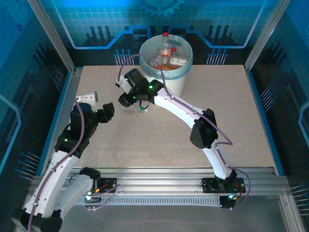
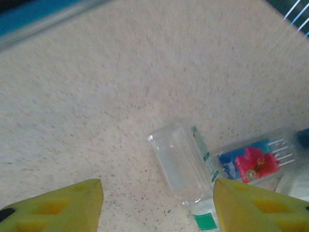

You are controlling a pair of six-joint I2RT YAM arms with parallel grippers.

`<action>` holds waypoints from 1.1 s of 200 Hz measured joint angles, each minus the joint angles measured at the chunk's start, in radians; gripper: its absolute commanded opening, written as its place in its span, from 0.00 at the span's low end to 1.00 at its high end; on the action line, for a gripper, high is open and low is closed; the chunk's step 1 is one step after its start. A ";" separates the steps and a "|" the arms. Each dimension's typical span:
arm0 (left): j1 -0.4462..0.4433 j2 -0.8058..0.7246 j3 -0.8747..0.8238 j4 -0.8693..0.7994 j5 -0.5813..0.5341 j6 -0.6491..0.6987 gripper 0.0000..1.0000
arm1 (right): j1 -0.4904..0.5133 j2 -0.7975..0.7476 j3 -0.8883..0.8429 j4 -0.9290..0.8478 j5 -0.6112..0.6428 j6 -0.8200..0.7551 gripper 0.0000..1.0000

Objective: Put the plastic bottles in the bin

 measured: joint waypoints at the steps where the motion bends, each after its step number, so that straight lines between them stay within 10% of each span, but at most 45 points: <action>1: 0.000 -0.003 -0.003 0.000 -0.002 0.000 0.77 | 0.000 0.003 0.000 0.000 0.001 0.000 0.67; 152: 0.043 0.037 -0.026 0.039 0.014 -0.008 0.77 | 0.000 0.396 0.318 -0.072 0.156 -0.201 0.78; 220: 0.046 0.043 -0.026 0.039 0.029 -0.008 0.77 | 0.001 0.418 0.336 -0.089 0.173 -0.248 0.53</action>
